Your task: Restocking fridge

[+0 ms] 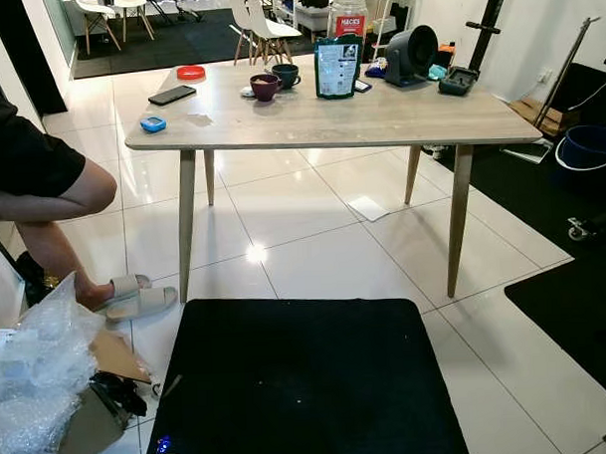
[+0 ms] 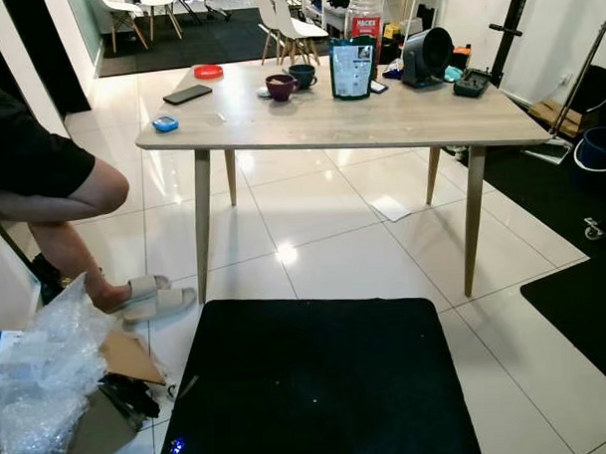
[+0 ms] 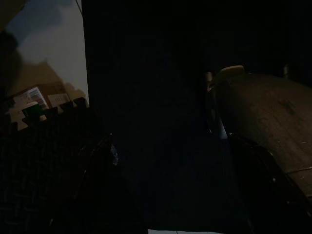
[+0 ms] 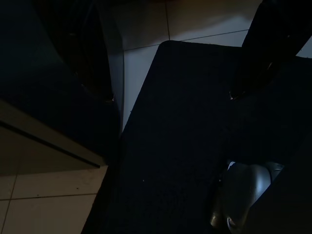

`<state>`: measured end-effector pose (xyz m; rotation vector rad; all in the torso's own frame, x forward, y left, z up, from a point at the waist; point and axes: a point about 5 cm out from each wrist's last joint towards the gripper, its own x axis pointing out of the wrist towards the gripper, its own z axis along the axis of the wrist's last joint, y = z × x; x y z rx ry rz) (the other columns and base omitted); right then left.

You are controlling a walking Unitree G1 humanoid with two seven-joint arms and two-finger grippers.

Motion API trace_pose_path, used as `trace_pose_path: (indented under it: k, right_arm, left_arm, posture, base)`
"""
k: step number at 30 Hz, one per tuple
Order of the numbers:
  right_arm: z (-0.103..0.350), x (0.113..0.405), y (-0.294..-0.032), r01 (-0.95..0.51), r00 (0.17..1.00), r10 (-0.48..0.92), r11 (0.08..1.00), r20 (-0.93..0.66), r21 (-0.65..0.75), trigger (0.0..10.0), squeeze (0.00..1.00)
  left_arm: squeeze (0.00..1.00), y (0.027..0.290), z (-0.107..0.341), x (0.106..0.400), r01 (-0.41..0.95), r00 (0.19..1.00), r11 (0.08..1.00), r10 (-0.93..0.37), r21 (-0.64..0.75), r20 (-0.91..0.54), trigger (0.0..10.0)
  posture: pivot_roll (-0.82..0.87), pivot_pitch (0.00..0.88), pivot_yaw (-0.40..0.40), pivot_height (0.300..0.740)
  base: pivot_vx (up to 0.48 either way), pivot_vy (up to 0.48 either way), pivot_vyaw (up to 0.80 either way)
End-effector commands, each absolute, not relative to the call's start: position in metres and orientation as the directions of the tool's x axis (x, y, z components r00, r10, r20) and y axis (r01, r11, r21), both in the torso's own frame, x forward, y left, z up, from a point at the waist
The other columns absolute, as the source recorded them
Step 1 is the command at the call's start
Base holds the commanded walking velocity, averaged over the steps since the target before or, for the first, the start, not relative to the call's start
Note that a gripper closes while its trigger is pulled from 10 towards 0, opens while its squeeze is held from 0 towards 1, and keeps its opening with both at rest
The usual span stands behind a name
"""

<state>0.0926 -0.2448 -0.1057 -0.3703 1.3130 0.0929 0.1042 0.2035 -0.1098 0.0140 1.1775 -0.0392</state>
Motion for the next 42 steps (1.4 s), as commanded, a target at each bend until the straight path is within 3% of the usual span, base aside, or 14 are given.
trace_pose_path:
  k: [1,42]
  right_arm:
    - [-0.1061,0.0924,-0.2433,-0.275,0.263,-0.14,0.938,-0.955,-0.213,10.0,0.0]
    - [-0.1051,0.098,-0.2421,-0.324,0.27,-0.131,0.92,-0.954,-0.218,10.0,0.0]
  left_arm:
    - [0.0,0.196,-0.1145,0.0904,0.063,0.328,0.998,-0.051,-0.032,-0.943,10.0]
    - [0.0,0.1966,-0.114,0.0929,0.071,0.331,0.997,-0.049,-0.026,-0.942,10.0]
  posture:
    - [0.02,0.0,-0.01,0.739]
    - [0.03,0.0,0.001,0.739]
  base:
    - [0.0,0.0,0.0]
    - [0.0,0.0,0.0]
